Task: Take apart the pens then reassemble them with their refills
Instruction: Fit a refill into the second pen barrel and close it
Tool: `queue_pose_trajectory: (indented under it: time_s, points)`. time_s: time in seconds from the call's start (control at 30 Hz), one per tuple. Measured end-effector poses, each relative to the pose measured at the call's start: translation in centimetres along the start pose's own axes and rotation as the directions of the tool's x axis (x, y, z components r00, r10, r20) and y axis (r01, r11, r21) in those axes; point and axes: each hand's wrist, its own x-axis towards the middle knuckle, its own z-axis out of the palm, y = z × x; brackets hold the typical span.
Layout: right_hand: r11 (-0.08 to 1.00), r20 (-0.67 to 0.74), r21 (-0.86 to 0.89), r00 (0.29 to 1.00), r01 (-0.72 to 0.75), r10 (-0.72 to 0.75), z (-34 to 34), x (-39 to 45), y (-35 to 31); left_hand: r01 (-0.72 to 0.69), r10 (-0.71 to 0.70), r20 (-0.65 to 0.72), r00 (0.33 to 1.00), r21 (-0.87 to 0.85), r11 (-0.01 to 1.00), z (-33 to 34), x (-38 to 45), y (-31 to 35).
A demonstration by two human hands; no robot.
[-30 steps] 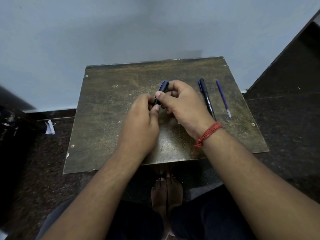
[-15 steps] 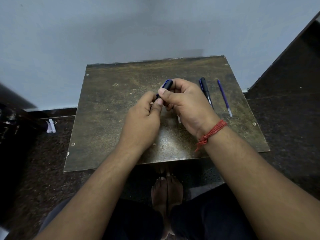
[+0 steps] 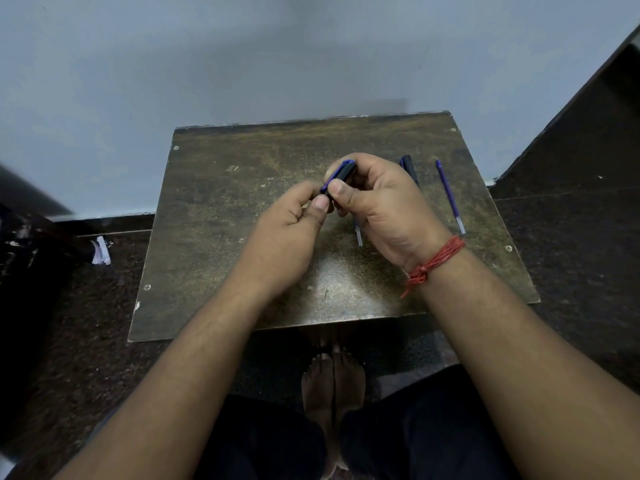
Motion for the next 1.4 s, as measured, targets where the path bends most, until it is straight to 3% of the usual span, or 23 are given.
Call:
queue_pose_trajectory:
  time_s: [0.27, 0.43, 0.5, 0.63, 0.7, 0.77, 0.83, 0.87, 0.97, 1.1, 1.4]
  points:
    - [0.999, 0.078, 0.046, 0.996, 0.028, -0.032, -0.4, -0.2, -0.4, 0.146, -0.078, 0.2, 0.977, -0.352, 0.925, -0.5, -0.2, 0.3]
    - [0.981, 0.116, 0.193, 0.992, 0.017, -0.041, -1.3, -0.1, -0.8, 0.238, -0.095, 0.321, 0.942, -0.443, 0.864, -0.6, -0.4, 0.4]
    - [0.968, 0.068, 0.249, 0.997, 0.023, -0.041, -1.5, 0.1, -0.8, 0.255, -0.106, 0.322, 0.941, -0.463, 0.849, -0.3, -0.4, 0.1]
    - [0.936, -0.181, 0.347, 0.984, 0.063, 0.001, -2.7, 0.6, -1.4, 0.276, -0.149, 0.295, 0.944, -0.454, 0.847, -0.2, -0.6, -0.5]
    - [0.978, -0.286, 0.189, 0.957, 0.093, -0.036, -3.4, 0.5, -1.4, 0.269, -0.161, 0.262, 0.952, -0.453, 0.85, -0.1, -0.5, -0.7]
    - [0.972, -0.368, -0.231, 0.92, 0.049, -0.134, -3.8, 0.3, -1.2, 0.26, -0.177, 0.215, 0.96, -0.462, 0.848, 0.0, -0.4, -0.7]
    - [0.794, -0.379, -0.604, 0.902, -0.071, -0.207, -3.9, 0.3, -1.0, 0.254, -0.189, 0.18, 0.965, -0.476, 0.842, 0.1, -0.3, -0.7]
    - [0.706, -0.37, -0.697, 0.906, -0.125, -0.205, -3.8, 0.2, -1.1, 0.252, -0.194, 0.168, 0.967, -0.482, 0.839, 0.1, -0.3, -0.7]
    - [0.541, -0.34, -0.811, 0.932, -0.223, -0.126, -3.3, 0.0, -1.1, 0.248, -0.204, 0.141, 0.969, -0.502, 0.828, 0.1, -0.3, -0.7]
    - [0.404, -0.317, -0.873, 0.947, -0.274, -0.042, -2.2, -0.1, -1.4, 0.244, -0.207, 0.129, 0.97, -0.502, 0.83, 0.2, -0.3, -0.6]
    - [0.338, -0.327, -0.89, 0.945, -0.305, -0.009, -1.3, 0.5, -1.6, 0.24, -0.212, 0.112, 0.971, -0.504, 0.83, 0.2, -0.4, -0.5]
